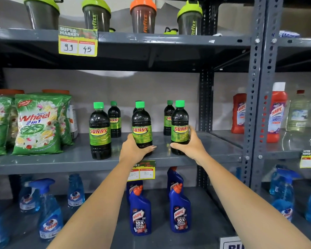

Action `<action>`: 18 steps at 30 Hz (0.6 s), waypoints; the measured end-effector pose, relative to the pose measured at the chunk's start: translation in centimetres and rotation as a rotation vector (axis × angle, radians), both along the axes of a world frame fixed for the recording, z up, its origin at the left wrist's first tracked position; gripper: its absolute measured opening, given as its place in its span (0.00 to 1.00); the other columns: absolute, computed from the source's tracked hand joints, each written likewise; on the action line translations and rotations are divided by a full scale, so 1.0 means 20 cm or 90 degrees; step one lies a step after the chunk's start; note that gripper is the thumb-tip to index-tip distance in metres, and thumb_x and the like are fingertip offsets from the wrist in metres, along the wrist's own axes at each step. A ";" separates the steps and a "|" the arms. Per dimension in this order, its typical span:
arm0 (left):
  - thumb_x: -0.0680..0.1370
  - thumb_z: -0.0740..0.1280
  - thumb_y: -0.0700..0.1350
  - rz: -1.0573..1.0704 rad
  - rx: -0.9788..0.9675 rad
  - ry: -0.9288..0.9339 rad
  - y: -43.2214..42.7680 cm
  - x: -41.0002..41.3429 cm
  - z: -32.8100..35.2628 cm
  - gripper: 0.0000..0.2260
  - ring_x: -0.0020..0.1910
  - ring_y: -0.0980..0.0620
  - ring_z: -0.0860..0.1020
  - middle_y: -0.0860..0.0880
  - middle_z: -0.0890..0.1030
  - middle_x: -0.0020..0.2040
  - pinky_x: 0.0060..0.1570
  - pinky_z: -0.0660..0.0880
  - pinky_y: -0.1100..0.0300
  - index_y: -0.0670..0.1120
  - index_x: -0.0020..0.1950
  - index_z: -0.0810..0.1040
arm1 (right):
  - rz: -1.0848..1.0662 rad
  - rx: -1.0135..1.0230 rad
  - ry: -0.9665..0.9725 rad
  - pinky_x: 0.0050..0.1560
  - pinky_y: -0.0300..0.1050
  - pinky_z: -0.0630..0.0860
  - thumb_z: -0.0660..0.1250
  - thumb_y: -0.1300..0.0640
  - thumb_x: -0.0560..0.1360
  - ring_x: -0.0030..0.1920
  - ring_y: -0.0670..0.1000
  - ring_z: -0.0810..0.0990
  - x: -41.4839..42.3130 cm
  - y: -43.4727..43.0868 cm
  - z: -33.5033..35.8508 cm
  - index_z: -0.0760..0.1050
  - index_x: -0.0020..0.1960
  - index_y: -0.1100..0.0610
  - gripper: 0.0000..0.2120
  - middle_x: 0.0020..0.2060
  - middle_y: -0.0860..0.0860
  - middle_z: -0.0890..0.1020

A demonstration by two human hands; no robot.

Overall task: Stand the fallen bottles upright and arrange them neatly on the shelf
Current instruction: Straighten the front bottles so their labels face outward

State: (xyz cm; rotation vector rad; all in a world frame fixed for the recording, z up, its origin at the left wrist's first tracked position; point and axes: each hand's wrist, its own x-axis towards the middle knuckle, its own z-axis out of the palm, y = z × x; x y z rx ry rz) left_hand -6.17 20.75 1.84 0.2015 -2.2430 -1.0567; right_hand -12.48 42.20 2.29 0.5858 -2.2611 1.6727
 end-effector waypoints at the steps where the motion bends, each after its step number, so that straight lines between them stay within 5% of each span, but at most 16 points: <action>1: 0.64 0.77 0.62 0.005 -0.006 0.000 0.01 0.02 0.00 0.36 0.57 0.46 0.77 0.47 0.78 0.57 0.53 0.76 0.52 0.45 0.62 0.68 | -0.013 -0.011 0.003 0.67 0.51 0.67 0.80 0.48 0.64 0.69 0.51 0.68 0.01 0.00 -0.01 0.49 0.78 0.48 0.54 0.71 0.49 0.69; 4: 0.71 0.68 0.65 0.125 -0.094 0.150 0.01 0.13 0.02 0.29 0.54 0.46 0.76 0.46 0.78 0.54 0.51 0.76 0.49 0.44 0.59 0.70 | -0.124 -0.113 0.157 0.70 0.51 0.65 0.76 0.48 0.69 0.71 0.51 0.66 0.08 0.01 -0.05 0.51 0.78 0.49 0.47 0.72 0.52 0.66; 7: 0.76 0.66 0.52 0.255 -0.176 0.419 -0.09 0.28 0.04 0.19 0.57 0.47 0.73 0.47 0.78 0.57 0.55 0.68 0.56 0.44 0.62 0.73 | -0.194 -0.124 0.434 0.55 0.45 0.75 0.70 0.54 0.73 0.53 0.48 0.75 0.22 -0.08 -0.08 0.68 0.67 0.55 0.24 0.55 0.49 0.74; 9: 0.75 0.68 0.49 0.292 -0.151 0.452 -0.23 0.34 0.02 0.21 0.59 0.45 0.71 0.45 0.75 0.59 0.56 0.65 0.55 0.44 0.64 0.70 | -0.148 -0.056 0.493 0.47 0.44 0.75 0.68 0.55 0.73 0.47 0.47 0.74 0.28 -0.21 -0.06 0.72 0.61 0.56 0.18 0.48 0.47 0.74; 11: 0.72 0.72 0.53 0.269 -0.090 0.363 -0.40 0.35 -0.02 0.31 0.65 0.42 0.68 0.42 0.71 0.65 0.63 0.65 0.50 0.42 0.69 0.65 | -0.080 0.001 0.418 0.48 0.42 0.74 0.69 0.51 0.72 0.48 0.45 0.74 0.30 -0.37 -0.03 0.70 0.64 0.54 0.22 0.50 0.46 0.75; 14: 0.67 0.76 0.58 0.063 0.062 0.143 -0.56 0.34 -0.06 0.48 0.72 0.46 0.63 0.44 0.63 0.74 0.70 0.63 0.49 0.44 0.77 0.54 | 0.000 0.015 0.147 0.62 0.45 0.69 0.75 0.45 0.69 0.64 0.45 0.69 0.26 -0.54 0.00 0.59 0.75 0.51 0.41 0.64 0.44 0.69; 18: 0.68 0.78 0.52 -0.031 0.000 0.043 -0.63 0.31 -0.07 0.38 0.63 0.47 0.74 0.48 0.76 0.65 0.56 0.69 0.57 0.48 0.72 0.63 | 0.039 0.062 0.013 0.56 0.42 0.69 0.79 0.48 0.66 0.59 0.48 0.75 0.20 -0.61 -0.01 0.63 0.72 0.51 0.41 0.59 0.46 0.77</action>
